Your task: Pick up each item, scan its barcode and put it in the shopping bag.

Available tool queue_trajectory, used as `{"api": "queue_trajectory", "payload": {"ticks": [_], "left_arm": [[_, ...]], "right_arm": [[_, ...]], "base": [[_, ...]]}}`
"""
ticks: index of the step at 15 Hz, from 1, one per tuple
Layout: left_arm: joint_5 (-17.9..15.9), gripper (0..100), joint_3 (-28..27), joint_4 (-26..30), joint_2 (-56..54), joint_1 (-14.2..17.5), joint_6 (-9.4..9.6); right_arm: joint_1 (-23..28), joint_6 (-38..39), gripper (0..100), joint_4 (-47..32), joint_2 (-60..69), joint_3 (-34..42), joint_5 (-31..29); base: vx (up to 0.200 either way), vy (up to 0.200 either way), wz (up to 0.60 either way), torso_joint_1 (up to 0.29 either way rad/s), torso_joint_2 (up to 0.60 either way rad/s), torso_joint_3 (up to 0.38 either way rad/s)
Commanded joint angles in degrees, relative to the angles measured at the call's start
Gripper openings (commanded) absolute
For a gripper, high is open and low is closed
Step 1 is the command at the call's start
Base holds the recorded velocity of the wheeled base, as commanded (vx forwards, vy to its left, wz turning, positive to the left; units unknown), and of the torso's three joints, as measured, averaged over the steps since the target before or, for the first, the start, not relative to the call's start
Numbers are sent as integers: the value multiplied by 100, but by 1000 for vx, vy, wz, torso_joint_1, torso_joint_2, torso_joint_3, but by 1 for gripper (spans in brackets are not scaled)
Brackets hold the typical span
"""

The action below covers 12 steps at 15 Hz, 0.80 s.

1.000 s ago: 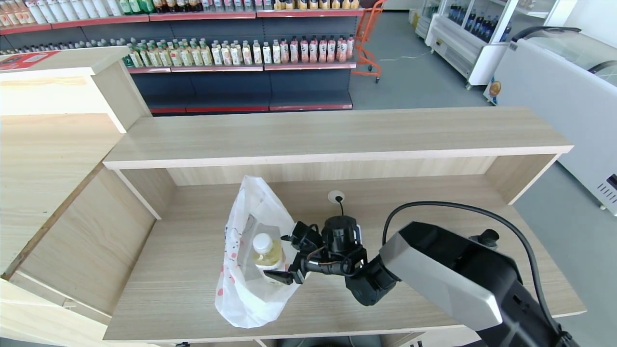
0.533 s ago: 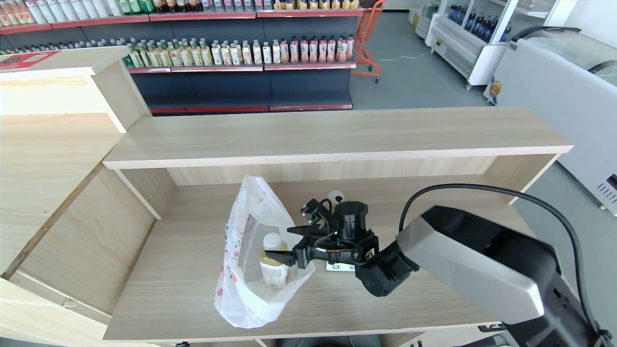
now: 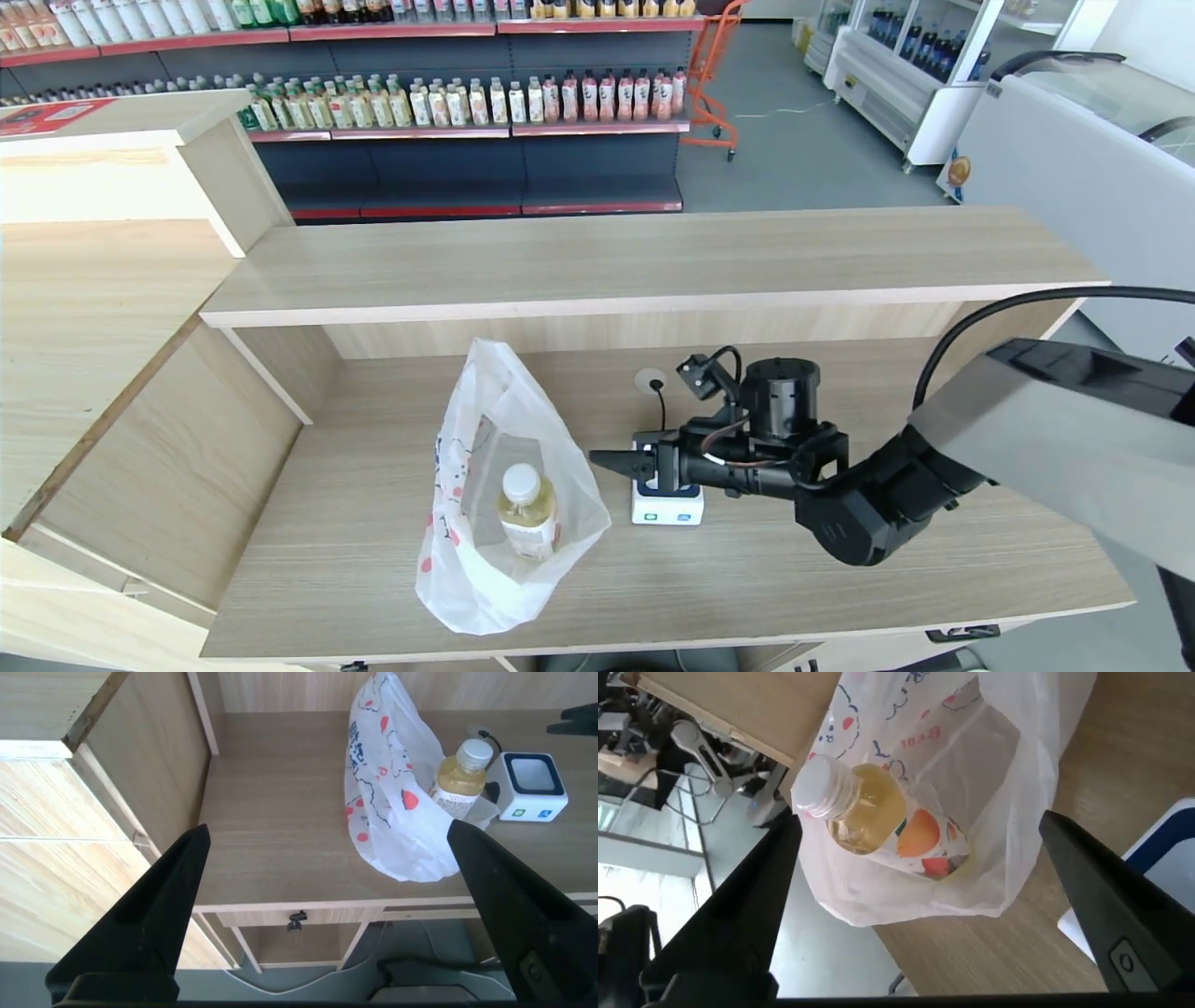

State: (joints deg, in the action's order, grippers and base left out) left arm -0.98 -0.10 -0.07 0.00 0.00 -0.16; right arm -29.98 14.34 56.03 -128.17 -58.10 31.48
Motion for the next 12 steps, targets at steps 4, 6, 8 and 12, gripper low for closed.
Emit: {"api": "queue_trajectory", "payload": {"ticks": [4,6,8,12], "left_arm": [[1,100,1,-1,0,0,-2],[1,100,1,-1,0,0,-2],[1,100,1,-1,0,0,-2],[1,100,1,-1,0,0,-2]], "right_arm": [[721,131,100,-110,1523,1626,-441],[1257,52,100,-400,2024,2145,-467],[1644,-89,100,-611,2560,2277,-986],[2180,-528,100,-865,4292,3323,-2084]], "base": [[0,0,0,0,0,0],[0,0,0,0,0,0],[0,0,0,0,0,0],[0,0,0,0,0,0]]}}
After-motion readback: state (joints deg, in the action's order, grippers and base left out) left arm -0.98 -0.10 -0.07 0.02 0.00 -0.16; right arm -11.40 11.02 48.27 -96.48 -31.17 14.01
